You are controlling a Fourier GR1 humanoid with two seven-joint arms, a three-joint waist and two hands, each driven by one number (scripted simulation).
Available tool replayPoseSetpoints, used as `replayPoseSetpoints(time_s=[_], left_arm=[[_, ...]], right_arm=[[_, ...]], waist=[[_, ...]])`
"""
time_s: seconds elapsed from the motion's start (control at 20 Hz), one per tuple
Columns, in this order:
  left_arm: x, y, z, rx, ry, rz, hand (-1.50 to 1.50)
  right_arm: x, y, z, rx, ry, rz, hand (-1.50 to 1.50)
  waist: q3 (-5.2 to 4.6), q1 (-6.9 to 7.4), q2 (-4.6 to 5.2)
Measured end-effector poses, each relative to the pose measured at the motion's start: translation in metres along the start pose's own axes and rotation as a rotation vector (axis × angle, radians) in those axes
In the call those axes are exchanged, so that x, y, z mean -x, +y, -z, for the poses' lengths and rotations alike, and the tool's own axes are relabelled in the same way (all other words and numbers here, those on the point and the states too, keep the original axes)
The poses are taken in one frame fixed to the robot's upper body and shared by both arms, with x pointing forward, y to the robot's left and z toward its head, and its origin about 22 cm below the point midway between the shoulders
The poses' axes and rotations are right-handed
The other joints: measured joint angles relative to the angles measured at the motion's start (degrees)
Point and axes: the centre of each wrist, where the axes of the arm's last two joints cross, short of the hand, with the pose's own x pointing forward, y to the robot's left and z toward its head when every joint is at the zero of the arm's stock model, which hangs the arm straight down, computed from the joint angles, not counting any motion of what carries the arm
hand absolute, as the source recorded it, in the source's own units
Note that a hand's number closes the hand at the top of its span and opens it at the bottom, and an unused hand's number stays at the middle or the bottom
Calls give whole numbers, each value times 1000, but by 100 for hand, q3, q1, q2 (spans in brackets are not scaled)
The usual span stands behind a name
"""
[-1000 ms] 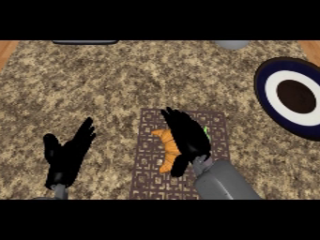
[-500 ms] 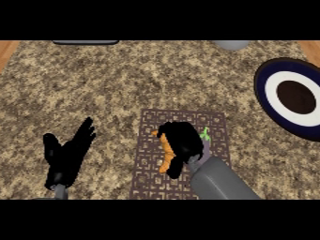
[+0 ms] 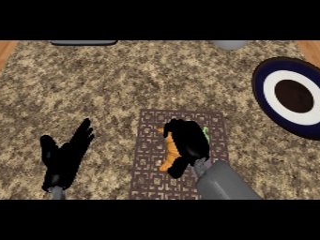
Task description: Pick the croissant from the placemat and place it in the plate
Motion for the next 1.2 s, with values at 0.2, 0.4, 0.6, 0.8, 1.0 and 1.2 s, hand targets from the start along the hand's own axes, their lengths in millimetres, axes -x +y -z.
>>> replayPoseSetpoints(time_s=[0.2,0.4,0.6,0.8,1.0,1.2], left_arm=[[0,5,2,-20,2,-3,0],[4,4,0,-22,1,-6,0],[4,3,0,-31,4,-9,0],[4,5,1,-27,1,-2,0],[0,6,4,-17,0,-3,0],[-5,-5,6,-2,-5,-4,0]], right_arm=[[7,2,-24,180,95,83,150],[1,-13,-44,448,77,180,150],[4,-26,-69,675,90,243,150],[12,-41,-95,845,141,347,150],[35,-56,-113,964,203,455,150],[63,-66,-120,1054,250,558,150]], waist=[[2,-114,-12],[6,-155,-27],[6,-149,-21],[7,-118,-5],[9,-66,14],[12,-22,26]])
